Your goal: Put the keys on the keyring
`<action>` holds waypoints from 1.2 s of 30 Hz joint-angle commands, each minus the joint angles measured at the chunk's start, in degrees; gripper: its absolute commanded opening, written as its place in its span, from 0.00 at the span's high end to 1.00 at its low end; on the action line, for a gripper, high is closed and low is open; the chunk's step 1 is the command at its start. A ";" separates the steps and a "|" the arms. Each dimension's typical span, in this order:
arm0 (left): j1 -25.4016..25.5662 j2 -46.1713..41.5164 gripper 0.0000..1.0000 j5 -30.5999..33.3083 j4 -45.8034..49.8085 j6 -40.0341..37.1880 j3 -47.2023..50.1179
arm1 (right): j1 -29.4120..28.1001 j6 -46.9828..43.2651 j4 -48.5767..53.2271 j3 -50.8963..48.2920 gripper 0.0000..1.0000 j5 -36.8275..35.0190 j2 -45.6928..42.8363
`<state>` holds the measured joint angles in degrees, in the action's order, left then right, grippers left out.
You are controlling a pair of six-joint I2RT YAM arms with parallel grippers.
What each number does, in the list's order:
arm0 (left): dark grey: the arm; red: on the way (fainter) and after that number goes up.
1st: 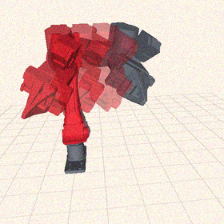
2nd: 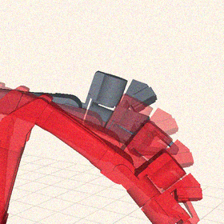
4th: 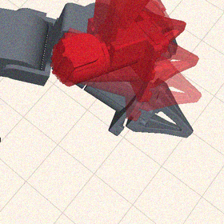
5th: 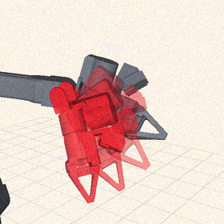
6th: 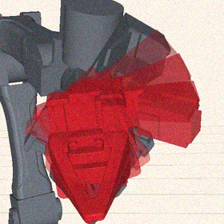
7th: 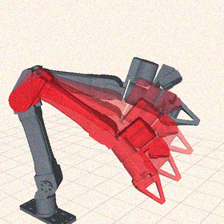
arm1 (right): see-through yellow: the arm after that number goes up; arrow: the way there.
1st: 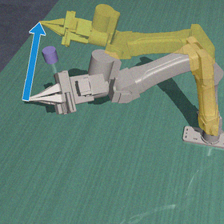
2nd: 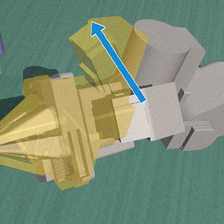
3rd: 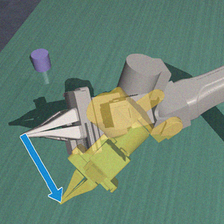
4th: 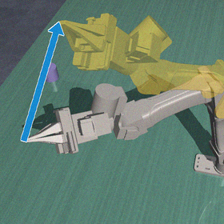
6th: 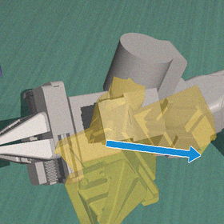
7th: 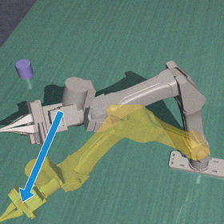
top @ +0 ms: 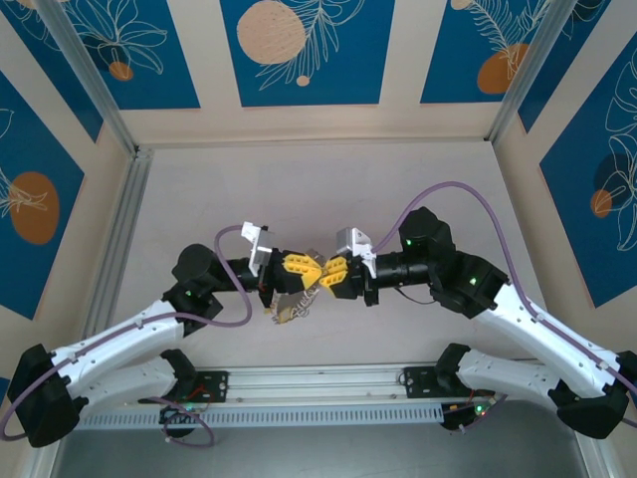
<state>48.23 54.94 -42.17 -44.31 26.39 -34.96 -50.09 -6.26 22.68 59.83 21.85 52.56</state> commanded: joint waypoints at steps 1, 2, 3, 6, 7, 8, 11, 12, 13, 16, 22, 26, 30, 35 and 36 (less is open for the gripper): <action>0.28 1.24 1.00 -0.28 -11.69 4.63 0.89 | 0.16 1.10 -6.09 -0.86 0.91 3.62 -0.56; 0.26 1.35 1.00 -0.19 -12.45 4.94 0.97 | 0.26 1.37 -6.24 -0.77 0.92 4.00 -0.30; 0.27 1.29 1.00 -0.19 -12.54 4.91 0.95 | 0.42 1.47 -6.05 -0.60 0.92 4.30 0.12; 0.21 0.83 1.00 -0.04 -12.22 4.48 0.91 | 0.60 1.48 -5.22 -0.40 0.90 4.35 0.56; 0.20 0.71 1.00 0.06 -12.07 4.38 0.86 | 0.66 1.43 -4.97 -0.49 0.88 4.35 0.45; 0.12 0.55 1.00 0.05 -11.94 4.29 0.93 | 0.71 1.46 -4.79 -0.49 0.85 4.31 0.29; 0.08 0.52 1.00 0.25 -12.02 4.28 0.96 | 0.78 1.69 -4.31 -0.73 0.79 4.13 -0.48; 0.03 0.49 1.00 0.27 -11.98 4.26 0.87 | 0.78 1.77 -4.22 -0.81 0.77 4.23 -0.75; -0.02 0.32 1.00 0.34 -11.66 4.13 0.80 | 0.78 1.81 -4.18 -0.94 0.76 4.30 -1.17; -0.05 -0.13 1.00 0.32 -10.39 3.64 0.59 | 0.78 2.14 -3.70 -0.92 0.76 4.05 -2.33; -0.05 -0.15 1.00 0.18 -9.55 3.28 0.29 | 1.04 3.18 -3.56 -1.16 0.80 4.71 -3.67; -0.06 0.32 1.00 -0.27 -10.09 3.69 -0.16 | 2.08 4.03 -2.22 -0.21 0.75 4.65 -2.66; -0.05 0.48 1.00 -0.54 -10.04 3.67 -0.43 | 2.66 4.67 -2.26 0.13 0.74 6.33 -2.26; -0.06 0.64 1.00 -0.63 -10.59 3.91 -0.44 | 3.37 5.25 -3.16 -0.33 0.78 7.60 -2.48; -0.06 0.75 1.00 -0.63 -10.83 4.04 -0.37 | 3.58 5.35 -3.30 -0.32 0.82 7.68 -2.38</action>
<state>48.12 55.86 -41.80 -51.62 29.93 -34.11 -47.11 -2.02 20.10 59.07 27.75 50.41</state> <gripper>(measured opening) 0.050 0.201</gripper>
